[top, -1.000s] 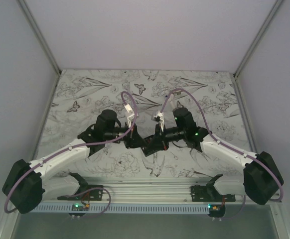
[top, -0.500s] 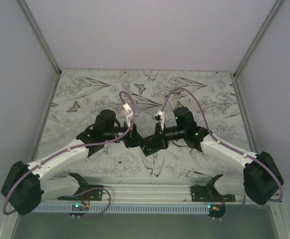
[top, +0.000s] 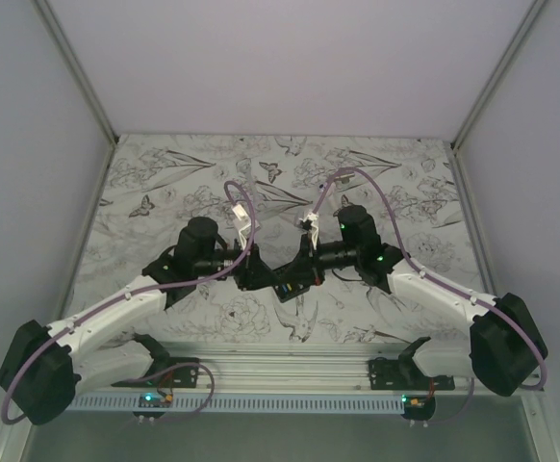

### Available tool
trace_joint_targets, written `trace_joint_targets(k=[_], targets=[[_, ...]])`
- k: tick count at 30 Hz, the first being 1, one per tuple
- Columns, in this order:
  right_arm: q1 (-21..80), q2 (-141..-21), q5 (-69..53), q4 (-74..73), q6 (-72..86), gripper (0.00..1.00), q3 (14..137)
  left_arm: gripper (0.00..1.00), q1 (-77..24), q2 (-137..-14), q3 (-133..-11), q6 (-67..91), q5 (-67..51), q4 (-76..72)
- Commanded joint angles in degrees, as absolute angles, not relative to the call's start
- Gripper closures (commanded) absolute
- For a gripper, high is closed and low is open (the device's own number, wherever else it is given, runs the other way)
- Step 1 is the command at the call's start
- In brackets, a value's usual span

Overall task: Snap on the fuse box
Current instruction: Adjust the fuse.

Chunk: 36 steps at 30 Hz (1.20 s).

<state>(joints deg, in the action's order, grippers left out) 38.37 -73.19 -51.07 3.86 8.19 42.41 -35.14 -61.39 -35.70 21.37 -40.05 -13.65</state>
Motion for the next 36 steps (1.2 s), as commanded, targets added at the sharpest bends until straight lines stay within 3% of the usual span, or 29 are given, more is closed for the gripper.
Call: trace_joint_targets(k=[1,12,30,36], targets=[[37.89,-72.95,-51.84,6.75,8.7,1.0,43.77,0.79,-34.72,-61.15,-35.53,20.3,-43.12,-14.5],[37.91,-74.15,-54.48,6.65,8.28,1.0,43.92,0.87,-34.71,-62.23,-36.66,18.93,-41.63,-14.5],[37.89,-75.96,-57.01,7.09,7.62,1.0,44.7,0.85,-35.11,-64.1,-37.94,17.26,-45.72,-14.28],[37.92,-77.2,-58.8,6.97,7.08,1.0,45.61,1.0,-35.91,-64.89,-38.73,16.35,-46.62,-14.25]])
